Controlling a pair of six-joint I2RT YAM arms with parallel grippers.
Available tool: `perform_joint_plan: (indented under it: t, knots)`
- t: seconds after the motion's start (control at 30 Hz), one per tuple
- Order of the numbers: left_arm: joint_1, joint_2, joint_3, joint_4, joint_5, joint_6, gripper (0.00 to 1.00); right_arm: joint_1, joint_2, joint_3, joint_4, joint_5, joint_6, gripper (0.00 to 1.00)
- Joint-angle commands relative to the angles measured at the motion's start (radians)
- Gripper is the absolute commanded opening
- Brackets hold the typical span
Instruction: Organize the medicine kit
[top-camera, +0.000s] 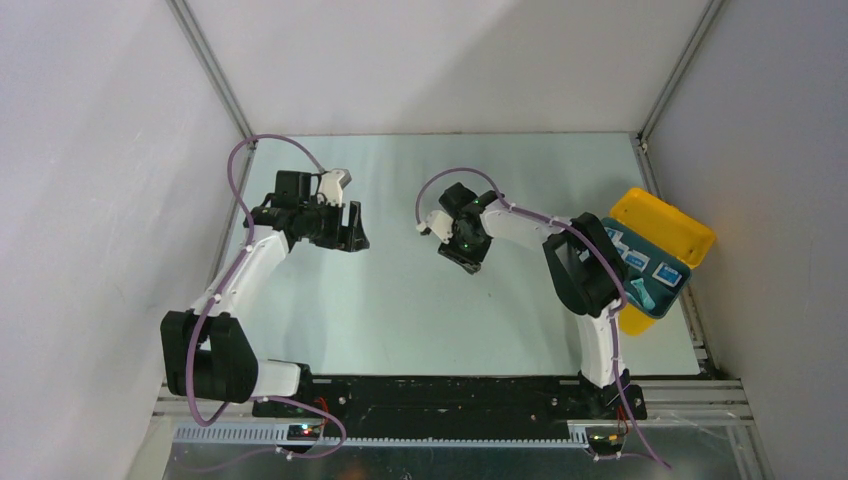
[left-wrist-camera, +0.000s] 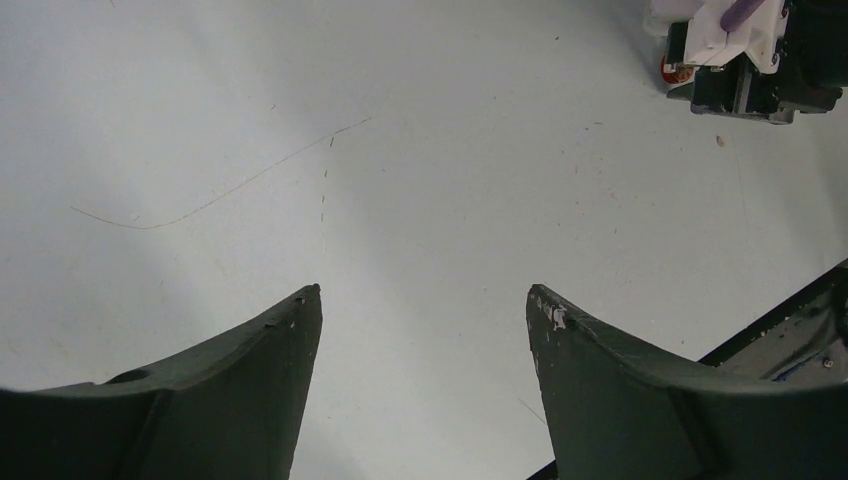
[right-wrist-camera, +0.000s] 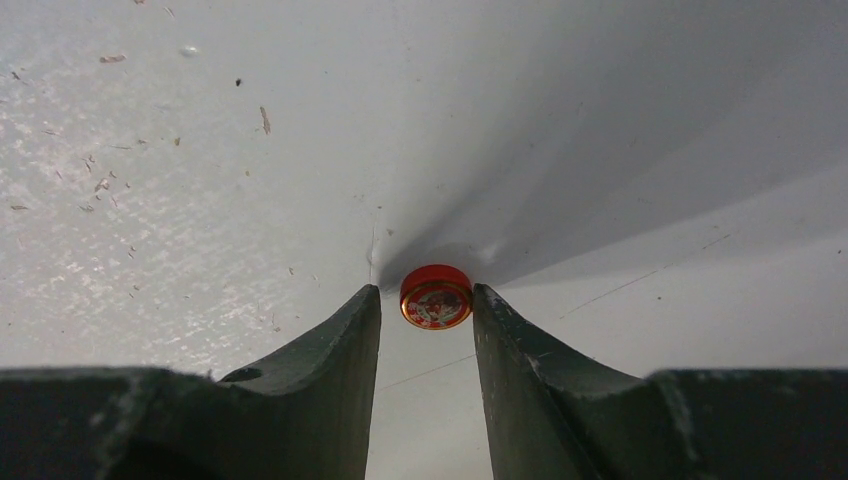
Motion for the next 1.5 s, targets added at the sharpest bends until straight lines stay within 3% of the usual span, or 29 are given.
perform_joint_plan:
  t: [0.0,0.43,0.73,0.97,1.47]
  knots:
    - [0.005,-0.02,0.033,0.009,0.015,0.003,0.8,-0.008,0.009,0.034,-0.031,-0.016,0.02,0.43]
    - [0.004,-0.019,0.032,0.009,0.015,0.002,0.8,-0.014,0.029,0.042,-0.036,-0.031,0.036,0.38]
    - [0.005,-0.023,0.029,0.01,0.015,0.003,0.79,-0.014,0.059,0.076,-0.046,-0.03,0.042,0.4]
    - [0.005,-0.024,0.027,0.009,0.015,0.006,0.8,-0.016,0.051,0.08,-0.06,-0.043,0.049,0.33]
    - [0.005,-0.022,0.041,0.01,0.029,-0.006,0.79,-0.101,-0.353,-0.04,-0.159,0.044,0.045,0.27]
